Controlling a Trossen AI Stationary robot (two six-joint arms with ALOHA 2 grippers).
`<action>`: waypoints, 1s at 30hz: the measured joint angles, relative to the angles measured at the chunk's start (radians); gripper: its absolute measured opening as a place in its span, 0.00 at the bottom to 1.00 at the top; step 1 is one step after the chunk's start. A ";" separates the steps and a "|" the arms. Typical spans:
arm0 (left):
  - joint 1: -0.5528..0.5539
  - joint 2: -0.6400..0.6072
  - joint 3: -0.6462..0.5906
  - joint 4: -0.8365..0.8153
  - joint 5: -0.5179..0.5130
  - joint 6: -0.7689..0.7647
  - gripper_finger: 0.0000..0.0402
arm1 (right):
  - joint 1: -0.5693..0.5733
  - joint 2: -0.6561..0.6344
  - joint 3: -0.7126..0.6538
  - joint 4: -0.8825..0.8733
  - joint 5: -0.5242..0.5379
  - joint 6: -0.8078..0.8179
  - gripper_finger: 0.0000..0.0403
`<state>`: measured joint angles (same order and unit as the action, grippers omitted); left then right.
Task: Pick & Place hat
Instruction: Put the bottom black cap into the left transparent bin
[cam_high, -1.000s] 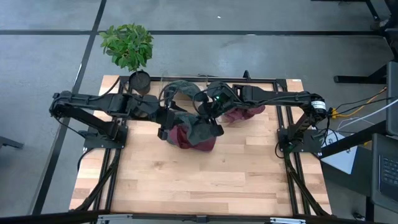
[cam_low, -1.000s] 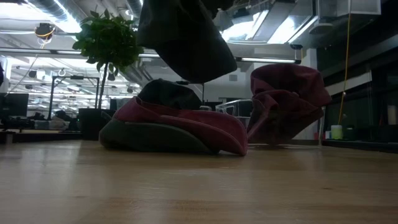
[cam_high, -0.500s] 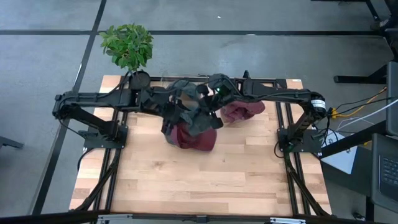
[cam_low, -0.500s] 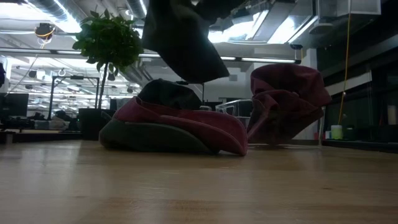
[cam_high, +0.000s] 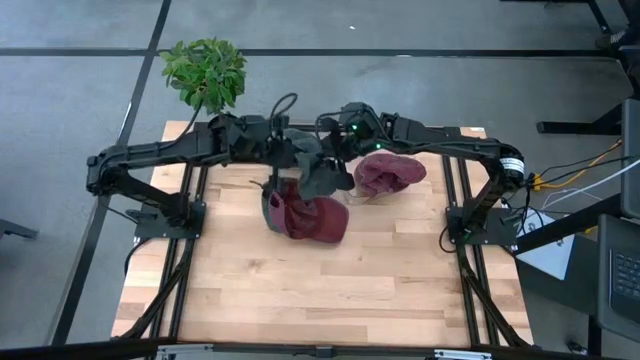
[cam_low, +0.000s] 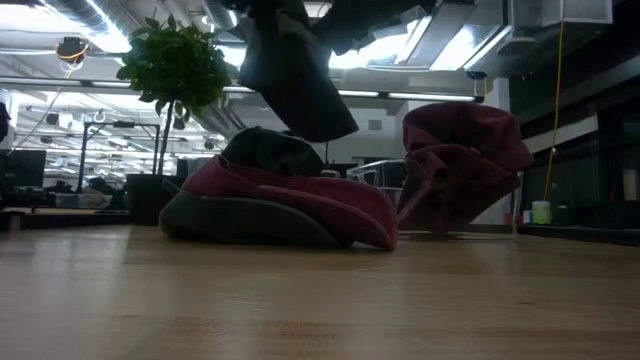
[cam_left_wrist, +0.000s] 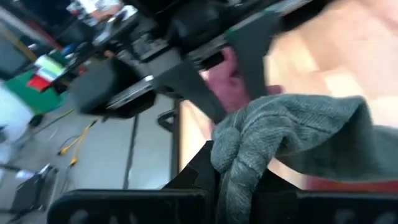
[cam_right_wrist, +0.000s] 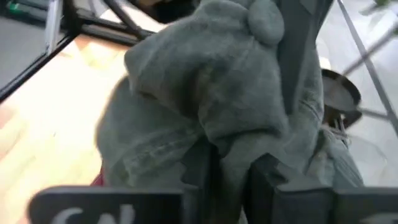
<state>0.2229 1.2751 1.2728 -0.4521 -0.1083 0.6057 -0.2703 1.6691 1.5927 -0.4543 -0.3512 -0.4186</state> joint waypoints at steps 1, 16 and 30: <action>0.015 0.004 0.000 0.015 -0.011 -0.006 0.02 | -0.008 0.000 0.000 0.000 0.002 0.019 0.19; 0.203 0.073 -0.001 0.255 -0.088 0.071 0.02 | -0.112 -0.071 0.001 -0.022 0.213 0.221 0.67; 0.333 0.065 0.134 0.278 0.030 -0.011 0.02 | -0.133 -0.114 0.000 -0.026 0.160 0.288 0.76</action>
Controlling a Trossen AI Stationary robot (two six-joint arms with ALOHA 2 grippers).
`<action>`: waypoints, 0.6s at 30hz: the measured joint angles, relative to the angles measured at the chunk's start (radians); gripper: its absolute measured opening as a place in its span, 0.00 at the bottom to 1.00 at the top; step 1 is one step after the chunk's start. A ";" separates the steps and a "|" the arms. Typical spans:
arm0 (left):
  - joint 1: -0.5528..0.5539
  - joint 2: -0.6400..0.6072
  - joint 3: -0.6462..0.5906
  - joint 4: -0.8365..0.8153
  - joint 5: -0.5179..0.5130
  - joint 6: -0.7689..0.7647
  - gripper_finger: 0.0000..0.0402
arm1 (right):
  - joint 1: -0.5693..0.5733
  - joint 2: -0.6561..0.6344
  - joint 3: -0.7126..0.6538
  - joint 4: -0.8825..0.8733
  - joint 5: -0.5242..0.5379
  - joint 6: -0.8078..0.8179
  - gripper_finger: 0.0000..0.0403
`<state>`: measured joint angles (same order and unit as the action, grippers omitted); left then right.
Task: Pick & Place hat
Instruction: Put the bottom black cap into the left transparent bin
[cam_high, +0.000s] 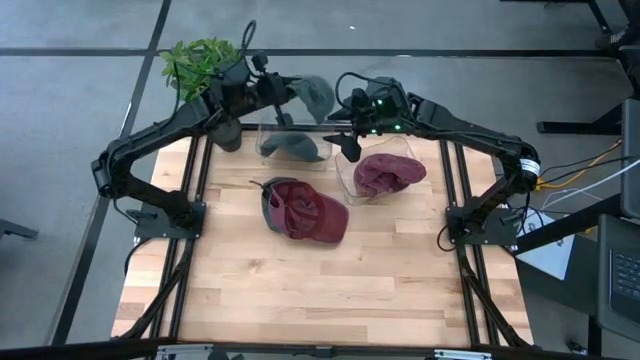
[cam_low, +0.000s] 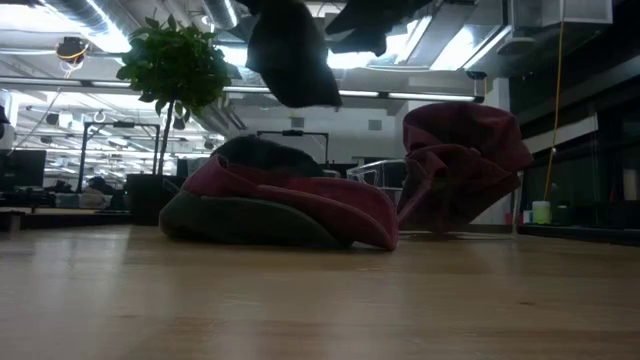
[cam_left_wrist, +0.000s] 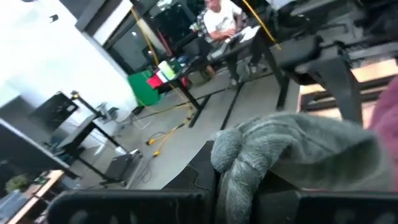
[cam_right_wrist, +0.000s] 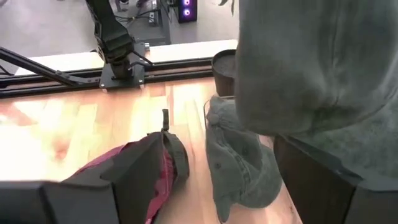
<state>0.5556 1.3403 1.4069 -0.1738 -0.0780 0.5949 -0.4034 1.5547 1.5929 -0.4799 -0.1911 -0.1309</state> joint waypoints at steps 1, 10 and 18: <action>0.000 0.000 0.003 0.003 -0.009 0.003 0.02 | 0.000 0.000 0.000 -0.003 0.001 0.000 0.76; 0.005 0.067 0.004 -0.038 -0.062 0.028 0.02 | 0.000 0.000 -0.001 -0.014 0.004 -0.004 0.76; 0.005 0.123 0.004 -0.110 -0.142 0.027 0.02 | 0.000 0.000 -0.001 -0.051 0.005 0.017 0.76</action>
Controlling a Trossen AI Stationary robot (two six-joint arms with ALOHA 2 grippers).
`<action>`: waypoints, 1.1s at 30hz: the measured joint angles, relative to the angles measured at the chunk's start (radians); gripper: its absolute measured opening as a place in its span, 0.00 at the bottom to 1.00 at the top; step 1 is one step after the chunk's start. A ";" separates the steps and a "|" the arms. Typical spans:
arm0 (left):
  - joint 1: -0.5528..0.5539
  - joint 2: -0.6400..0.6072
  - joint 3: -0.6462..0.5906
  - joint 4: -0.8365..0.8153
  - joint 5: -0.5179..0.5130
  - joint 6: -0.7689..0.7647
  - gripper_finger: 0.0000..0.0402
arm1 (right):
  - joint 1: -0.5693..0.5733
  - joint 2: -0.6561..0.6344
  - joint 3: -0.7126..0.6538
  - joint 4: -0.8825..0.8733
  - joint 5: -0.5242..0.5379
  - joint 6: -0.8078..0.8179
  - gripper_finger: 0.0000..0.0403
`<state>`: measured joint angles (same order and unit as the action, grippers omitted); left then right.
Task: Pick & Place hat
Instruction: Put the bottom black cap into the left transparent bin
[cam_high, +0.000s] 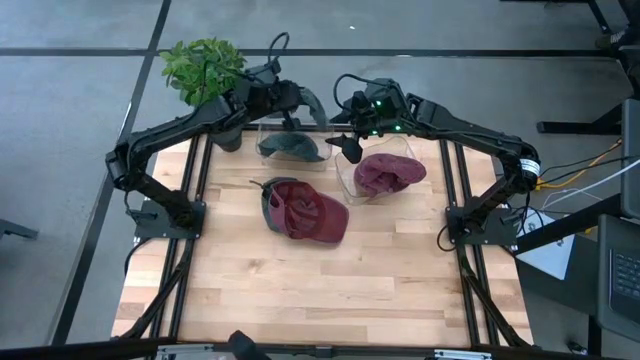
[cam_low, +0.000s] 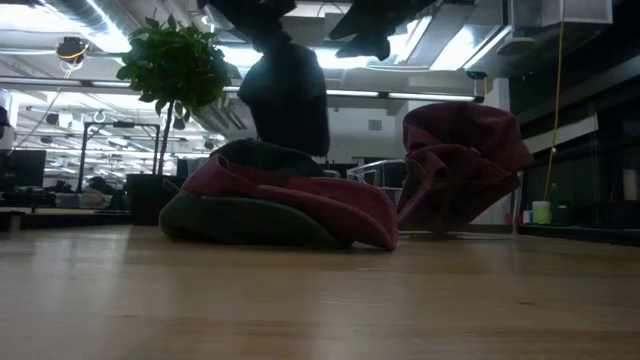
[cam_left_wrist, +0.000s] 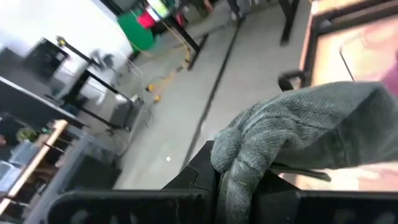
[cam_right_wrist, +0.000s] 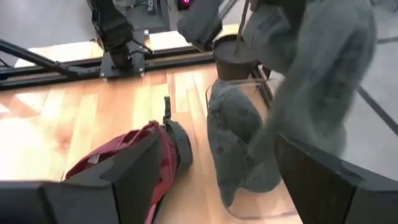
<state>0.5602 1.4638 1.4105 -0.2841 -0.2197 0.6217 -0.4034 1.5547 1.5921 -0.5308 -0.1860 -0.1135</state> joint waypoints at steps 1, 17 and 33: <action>0.000 -0.003 0.000 -0.026 0.002 -0.007 0.01 | 0.000 0.000 0.000 -0.011 0.000 0.000 0.76; 0.004 0.020 -0.001 -0.215 0.010 -0.112 0.02 | -0.028 0.000 0.000 -0.084 0.002 0.009 0.76; 0.086 0.082 -0.001 -0.215 0.125 -0.087 0.02 | -0.028 0.000 0.000 -0.083 0.002 0.009 0.76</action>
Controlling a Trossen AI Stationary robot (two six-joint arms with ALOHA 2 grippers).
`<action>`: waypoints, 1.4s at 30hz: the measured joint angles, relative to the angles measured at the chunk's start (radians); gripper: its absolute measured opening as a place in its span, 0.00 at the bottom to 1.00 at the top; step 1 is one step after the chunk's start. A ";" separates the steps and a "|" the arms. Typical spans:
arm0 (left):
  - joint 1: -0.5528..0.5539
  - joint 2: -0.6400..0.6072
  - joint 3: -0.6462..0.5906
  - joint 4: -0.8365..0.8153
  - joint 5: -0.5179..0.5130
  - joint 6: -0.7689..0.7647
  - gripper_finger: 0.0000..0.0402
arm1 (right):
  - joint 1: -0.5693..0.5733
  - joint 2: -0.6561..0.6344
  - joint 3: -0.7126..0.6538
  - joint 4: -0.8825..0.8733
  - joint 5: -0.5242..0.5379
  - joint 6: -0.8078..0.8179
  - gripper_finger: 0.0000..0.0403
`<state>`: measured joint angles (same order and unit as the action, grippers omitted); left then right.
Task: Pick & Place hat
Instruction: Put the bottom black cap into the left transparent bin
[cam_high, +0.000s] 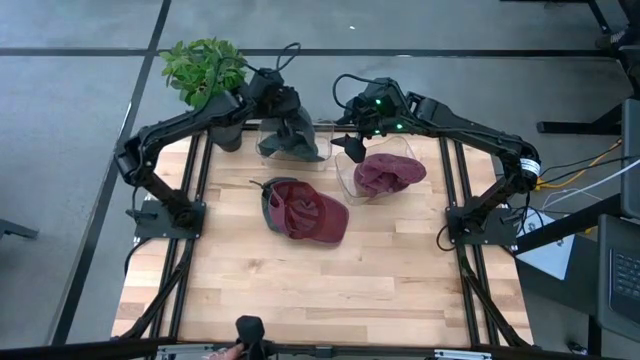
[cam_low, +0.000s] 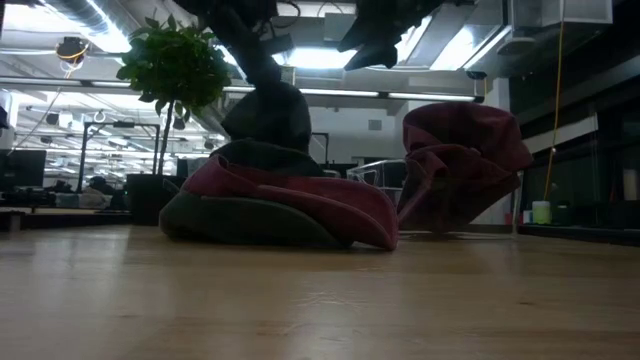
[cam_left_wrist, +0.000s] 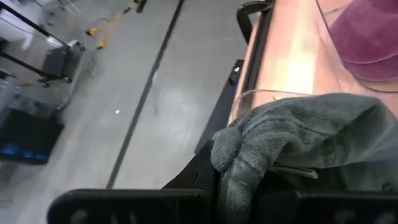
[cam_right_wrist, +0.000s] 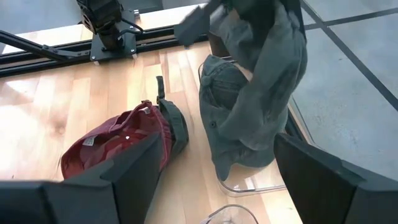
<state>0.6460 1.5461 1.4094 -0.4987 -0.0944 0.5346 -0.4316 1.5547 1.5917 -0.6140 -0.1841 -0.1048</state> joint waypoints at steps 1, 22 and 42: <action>-0.001 0.009 0.000 0.001 0.000 -0.009 0.02 | 0.000 0.000 0.000 0.000 0.000 0.000 0.76; -0.067 0.074 0.000 -0.103 -0.060 0.138 0.02 | 0.000 0.000 0.000 -0.009 0.018 -0.004 0.76; -0.105 0.074 0.000 -0.353 0.086 0.142 0.24 | 0.000 0.000 0.000 -0.012 0.017 -0.005 0.76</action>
<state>0.5409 1.6203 1.4094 -0.8520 -0.0087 0.6769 -0.4316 1.5543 1.5917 -0.6262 -0.1676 -0.1093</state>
